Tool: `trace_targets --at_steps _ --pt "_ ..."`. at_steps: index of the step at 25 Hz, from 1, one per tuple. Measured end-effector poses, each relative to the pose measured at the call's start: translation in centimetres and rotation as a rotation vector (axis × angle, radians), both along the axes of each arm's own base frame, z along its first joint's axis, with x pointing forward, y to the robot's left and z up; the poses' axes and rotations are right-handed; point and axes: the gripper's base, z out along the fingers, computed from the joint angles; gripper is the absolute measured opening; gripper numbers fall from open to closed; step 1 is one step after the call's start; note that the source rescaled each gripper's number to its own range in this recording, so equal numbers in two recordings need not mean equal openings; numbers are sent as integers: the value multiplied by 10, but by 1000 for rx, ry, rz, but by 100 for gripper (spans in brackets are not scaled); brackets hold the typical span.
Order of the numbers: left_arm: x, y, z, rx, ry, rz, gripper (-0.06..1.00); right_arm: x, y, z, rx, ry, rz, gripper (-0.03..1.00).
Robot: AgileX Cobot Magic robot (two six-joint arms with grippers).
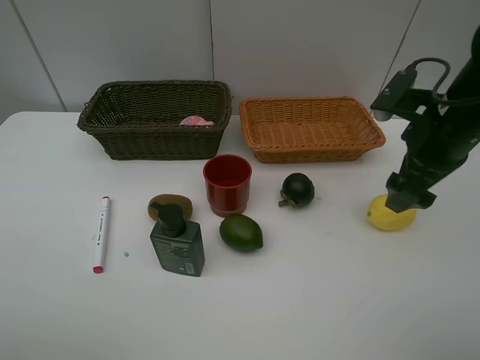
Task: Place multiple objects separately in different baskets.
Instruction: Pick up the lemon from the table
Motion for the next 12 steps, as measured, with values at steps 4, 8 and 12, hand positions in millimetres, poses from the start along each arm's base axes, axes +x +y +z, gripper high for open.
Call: trace_targets --at_steps 4,8,12 --pt "0 0 0 0 0 0 100 -5 -6 -17 -11 -22 49 99" --pt "0 0 0 0 0 0 100 -7 -9 -29 8 -58 103 99" --pt "0 0 0 0 0 0 100 -6 -14 -35 13 -78 129 99"
